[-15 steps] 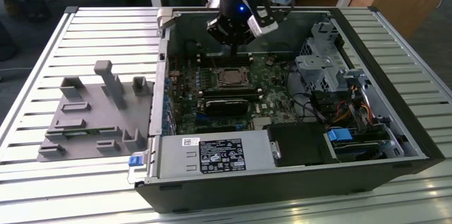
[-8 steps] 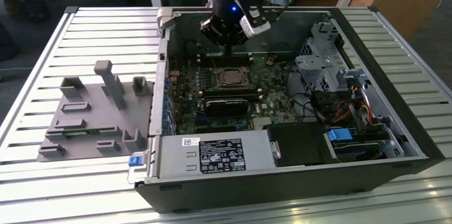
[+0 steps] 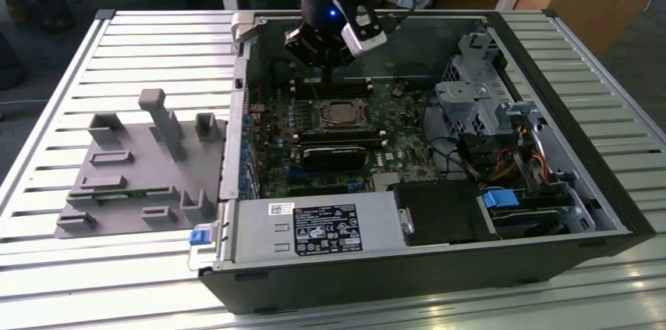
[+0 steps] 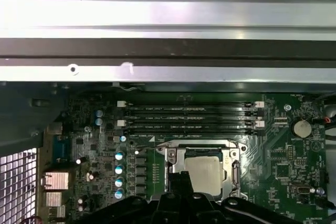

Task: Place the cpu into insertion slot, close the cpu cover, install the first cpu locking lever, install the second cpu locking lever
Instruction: 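Install the first cpu locking lever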

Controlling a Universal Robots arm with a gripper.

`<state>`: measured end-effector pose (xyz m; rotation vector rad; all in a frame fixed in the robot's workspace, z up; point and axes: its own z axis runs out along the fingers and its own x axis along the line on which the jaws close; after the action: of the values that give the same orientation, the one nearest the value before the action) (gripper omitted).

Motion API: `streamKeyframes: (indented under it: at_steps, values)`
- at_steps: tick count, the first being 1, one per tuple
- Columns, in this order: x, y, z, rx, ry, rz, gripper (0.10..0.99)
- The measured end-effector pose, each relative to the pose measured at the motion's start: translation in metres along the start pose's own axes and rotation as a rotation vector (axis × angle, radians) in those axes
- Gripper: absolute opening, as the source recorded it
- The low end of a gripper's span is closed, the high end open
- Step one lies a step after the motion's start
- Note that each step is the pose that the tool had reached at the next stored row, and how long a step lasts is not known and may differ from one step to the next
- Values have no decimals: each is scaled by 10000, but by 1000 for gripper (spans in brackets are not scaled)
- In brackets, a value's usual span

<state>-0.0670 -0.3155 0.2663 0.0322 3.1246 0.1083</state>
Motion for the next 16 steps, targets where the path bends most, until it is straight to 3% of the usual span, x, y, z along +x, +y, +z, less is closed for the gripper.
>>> streamKeyframes:
  at_steps: [16]
  values:
    - [287, -8, 32, 4, 3, -73, 110]
